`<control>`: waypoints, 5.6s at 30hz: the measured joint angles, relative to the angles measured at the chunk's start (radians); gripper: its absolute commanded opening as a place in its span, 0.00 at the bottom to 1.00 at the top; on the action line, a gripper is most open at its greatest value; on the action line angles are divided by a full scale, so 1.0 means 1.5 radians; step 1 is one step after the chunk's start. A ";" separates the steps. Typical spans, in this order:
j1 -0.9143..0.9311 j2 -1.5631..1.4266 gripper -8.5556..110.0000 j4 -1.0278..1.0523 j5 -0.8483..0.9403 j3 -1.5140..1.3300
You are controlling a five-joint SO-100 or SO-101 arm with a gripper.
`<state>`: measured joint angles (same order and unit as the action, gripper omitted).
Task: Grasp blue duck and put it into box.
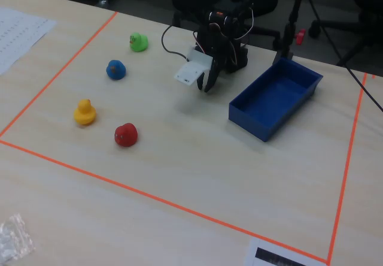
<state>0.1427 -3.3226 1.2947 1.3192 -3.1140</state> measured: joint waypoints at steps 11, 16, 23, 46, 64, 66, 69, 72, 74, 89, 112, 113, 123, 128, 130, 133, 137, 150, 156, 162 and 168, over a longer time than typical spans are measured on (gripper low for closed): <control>-0.001 0.000 0.17 0.001 0.006 0.000; 0.000 0.000 0.24 0.001 0.010 0.000; 0.124 0.143 0.35 -0.120 0.027 0.071; 0.875 0.939 0.39 -0.791 0.162 0.652; 0.739 0.869 0.40 -0.883 0.123 0.366; 0.719 0.869 0.40 -0.864 0.106 0.370; 0.707 0.869 0.41 -0.841 0.093 0.397; 0.712 0.869 0.41 -0.828 0.083 0.421; 0.712 0.869 0.41 -0.828 0.083 0.430; 0.707 0.990 0.40 -0.910 0.091 0.440; 0.675 1.109 0.30 -0.993 0.095 0.428; 0.675 1.112 0.20 -0.994 0.095 0.428; 0.668 1.117 0.07 -1.006 0.079 0.425; 0.668 1.097 0.07 -0.955 0.018 0.445; 0.669 1.078 0.07 -0.905 -0.006 0.463; 0.645 1.023 0.07 -0.791 -0.054 0.506; 0.548 0.924 0.07 -0.573 -0.144 0.600; -0.130 0.776 0.07 0.121 -0.509 0.821; -0.448 0.834 0.07 0.138 -0.604 0.848; -0.559 0.920 0.08 0.161 -0.605 0.933; -0.635 1.004 0.33 0.125 -0.587 0.920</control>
<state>-0.8099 -1.8162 1.4818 0.4387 -1.7334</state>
